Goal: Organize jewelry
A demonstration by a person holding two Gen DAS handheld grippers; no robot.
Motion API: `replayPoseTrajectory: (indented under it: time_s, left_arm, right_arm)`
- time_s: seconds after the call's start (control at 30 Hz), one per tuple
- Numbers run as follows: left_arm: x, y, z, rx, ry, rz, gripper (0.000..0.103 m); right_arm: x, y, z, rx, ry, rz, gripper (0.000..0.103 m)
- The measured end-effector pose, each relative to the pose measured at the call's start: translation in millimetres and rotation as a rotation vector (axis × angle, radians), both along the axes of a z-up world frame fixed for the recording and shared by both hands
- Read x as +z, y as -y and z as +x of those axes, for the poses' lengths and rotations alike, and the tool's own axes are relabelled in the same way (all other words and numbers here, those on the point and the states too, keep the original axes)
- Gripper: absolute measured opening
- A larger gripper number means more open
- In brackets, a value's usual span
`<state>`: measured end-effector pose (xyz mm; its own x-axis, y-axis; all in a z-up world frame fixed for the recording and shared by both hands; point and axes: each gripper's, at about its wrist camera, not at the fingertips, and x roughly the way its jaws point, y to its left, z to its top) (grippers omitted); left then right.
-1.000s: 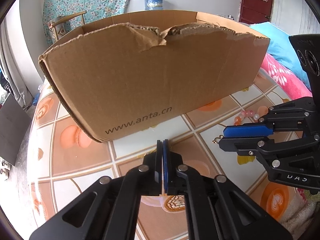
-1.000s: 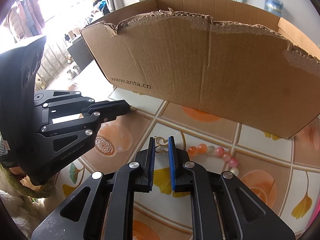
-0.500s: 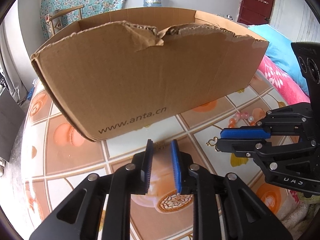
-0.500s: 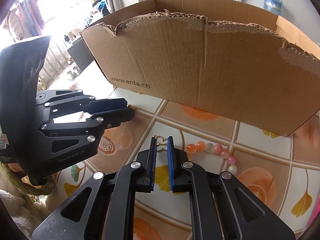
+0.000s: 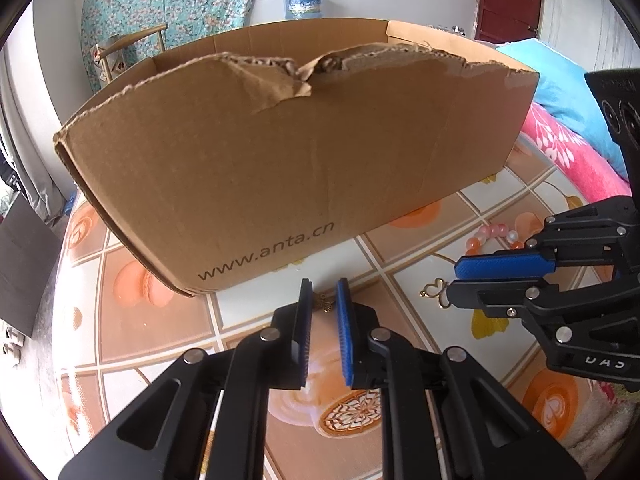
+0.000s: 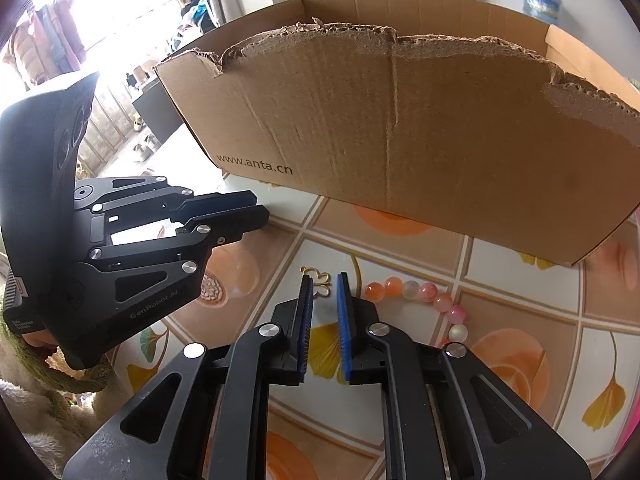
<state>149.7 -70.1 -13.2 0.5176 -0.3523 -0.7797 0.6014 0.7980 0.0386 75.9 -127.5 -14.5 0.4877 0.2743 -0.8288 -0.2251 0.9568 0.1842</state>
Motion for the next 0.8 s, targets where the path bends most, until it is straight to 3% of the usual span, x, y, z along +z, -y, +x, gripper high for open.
replayPoseTrajectory:
  time_s: [0.1,0.3,0.53,0.63,0.7,0.8]
  left_arm:
    - [0,-1,-1,-0.001,0.001,0.000,0.012]
    - [0,-2,-3,-0.004,0.000,-0.001,0.012]
    - [0,-4,-6,0.003,0.001,0.000,0.012]
    - [0,-6,-8,0.005,0.003,0.000,0.012]
    - [0,-6,-8,0.005,0.004,-0.002,0.011]
    - [0,-7,-8,0.004,0.005,-0.006,0.011]
  right_arm:
    - [0,-2,0,0.010,0.005,-0.002,0.026]
    - [-2,-11,2,0.030,0.018,-0.042,0.026]
    - [-3,-35,5,0.057,0.048,-0.164,0.026]
    - [-5,-41,8,0.046,0.040,-0.177,0.024]
    - [-6,-47,6,0.041,0.030,-0.169,0.012]
    - [-6,-50,5,0.036,0.024,-0.162,0.010]
